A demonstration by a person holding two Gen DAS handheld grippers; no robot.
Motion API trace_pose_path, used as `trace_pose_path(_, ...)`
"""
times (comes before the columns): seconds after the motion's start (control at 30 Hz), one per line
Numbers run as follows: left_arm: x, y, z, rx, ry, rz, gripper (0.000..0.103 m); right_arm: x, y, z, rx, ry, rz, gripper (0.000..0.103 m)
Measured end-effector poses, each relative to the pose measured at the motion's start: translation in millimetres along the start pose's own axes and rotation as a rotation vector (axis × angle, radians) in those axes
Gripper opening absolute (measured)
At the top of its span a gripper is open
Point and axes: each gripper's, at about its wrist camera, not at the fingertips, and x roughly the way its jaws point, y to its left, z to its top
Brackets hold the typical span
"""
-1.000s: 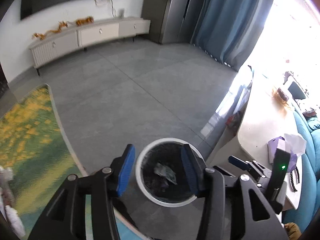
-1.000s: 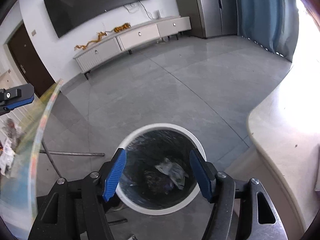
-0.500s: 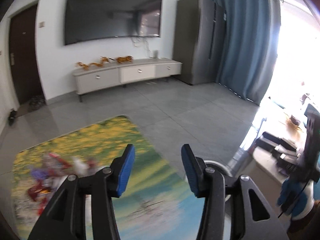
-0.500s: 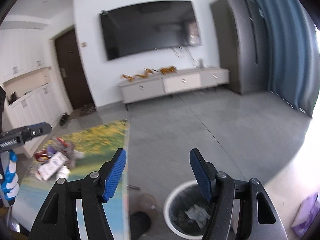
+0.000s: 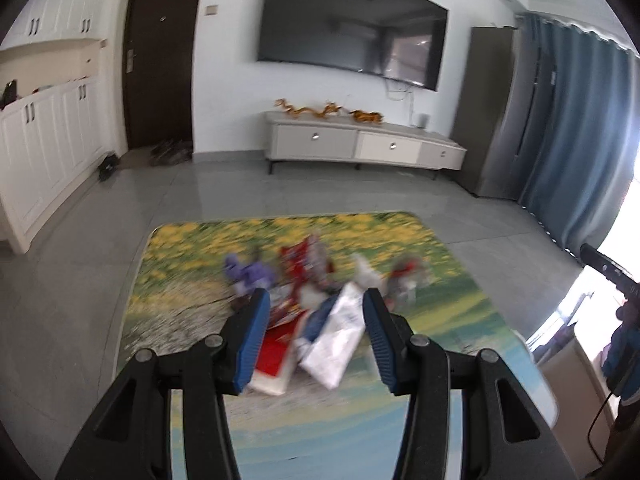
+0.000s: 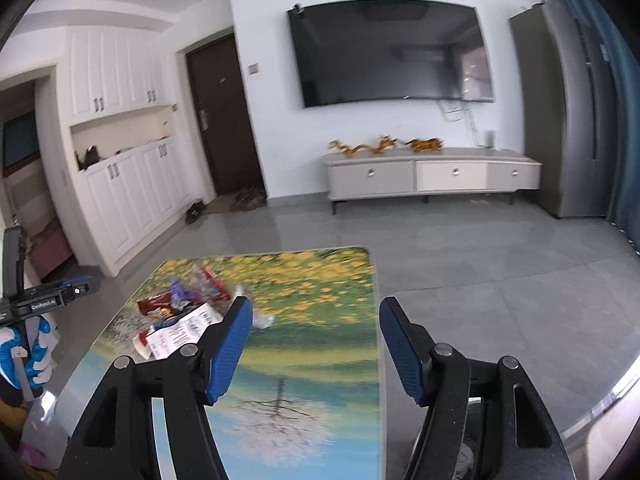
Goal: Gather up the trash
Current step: 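Grasp a silver snack bag with left tool while right tool grasps clear wrapper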
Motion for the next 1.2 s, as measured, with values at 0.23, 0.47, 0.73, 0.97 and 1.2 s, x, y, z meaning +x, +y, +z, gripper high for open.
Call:
trace_pose_path(0.23, 31, 16, -15, 0.0, 0.058, -0.022, 0.046, 68, 39, -7, -0.037, 0.113, 0.112, 0.064)
trace_pose_path(0.47, 84, 21, -15, 0.024, 0.134, -0.028, 0.046, 140, 56, -9, -0.064, 0.202, 0.155, 0.064)
trace_pose_path(0.73, 119, 23, -16, 0.045, 0.177, -0.028, 0.043, 208, 54, -17, -0.042, 0.295, 0.172, 0.06)
trace_pose_path(0.97, 129, 24, -14, 0.032, 0.19, -0.047, 0.025, 235, 53, -21, -0.009, 0.341, 0.223, 0.04)
trace_pose_path(1.2, 122, 31, -11, -0.032, 0.164, -0.094, 0.0, 227, 60, -20, -0.03, 0.332, 0.246, 0.011)
